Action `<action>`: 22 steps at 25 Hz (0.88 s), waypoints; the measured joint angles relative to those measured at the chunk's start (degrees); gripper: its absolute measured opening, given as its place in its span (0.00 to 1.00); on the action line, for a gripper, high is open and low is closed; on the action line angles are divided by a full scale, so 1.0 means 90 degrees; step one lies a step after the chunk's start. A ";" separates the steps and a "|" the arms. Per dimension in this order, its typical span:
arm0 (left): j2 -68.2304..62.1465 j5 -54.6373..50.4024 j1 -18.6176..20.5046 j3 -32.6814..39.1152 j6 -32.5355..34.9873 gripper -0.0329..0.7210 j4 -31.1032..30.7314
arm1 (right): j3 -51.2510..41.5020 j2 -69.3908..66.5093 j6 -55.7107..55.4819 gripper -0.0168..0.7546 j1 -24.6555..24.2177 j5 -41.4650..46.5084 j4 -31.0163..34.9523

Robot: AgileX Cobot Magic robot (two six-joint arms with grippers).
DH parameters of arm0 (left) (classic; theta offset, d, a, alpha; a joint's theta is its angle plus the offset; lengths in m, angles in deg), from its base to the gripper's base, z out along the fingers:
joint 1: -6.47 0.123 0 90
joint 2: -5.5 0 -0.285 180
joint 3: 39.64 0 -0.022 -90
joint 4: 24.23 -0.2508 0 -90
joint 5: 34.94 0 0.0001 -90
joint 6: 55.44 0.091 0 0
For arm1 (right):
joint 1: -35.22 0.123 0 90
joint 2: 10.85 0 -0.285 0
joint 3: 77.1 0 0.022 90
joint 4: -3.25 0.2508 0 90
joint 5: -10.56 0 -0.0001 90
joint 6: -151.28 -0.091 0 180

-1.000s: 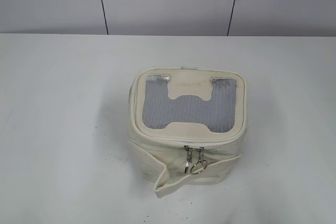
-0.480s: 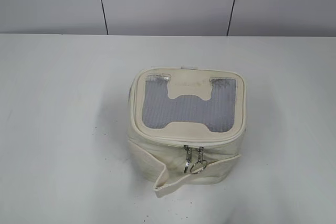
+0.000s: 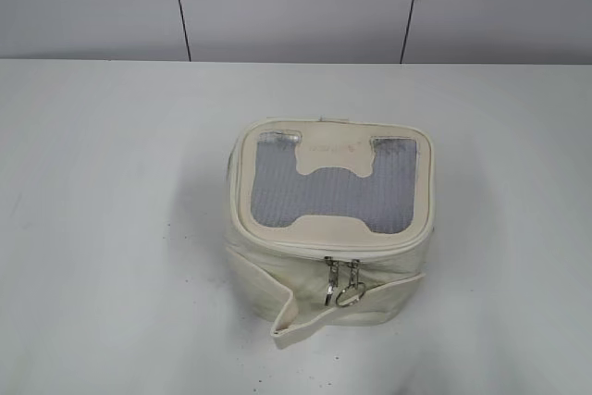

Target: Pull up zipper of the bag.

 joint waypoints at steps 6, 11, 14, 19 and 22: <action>0.0000 0.0000 0.0020 0.0000 0.0000 0.45 0.0000 | 0.0000 0.0000 0.0000 0.72 -0.0014 -0.0007 0.0000; 0.0000 0.0000 0.0020 0.0000 0.0000 0.45 0.0000 | 0.0000 0.0000 0.0000 0.72 -0.0014 -0.0007 0.0000; 0.0000 0.0000 0.0020 0.0000 0.0000 0.45 0.0000 | 0.0000 0.0000 0.0000 0.72 -0.0014 -0.0007 0.0000; 0.0000 0.0000 0.0020 0.0000 0.0000 0.45 0.0000 | 0.0000 0.0000 0.0000 0.72 -0.0014 -0.0007 0.0000; 0.0000 0.0000 0.0020 0.0000 0.0000 0.45 0.0000 | 0.0000 0.0000 0.0000 0.72 -0.0014 -0.0007 0.0000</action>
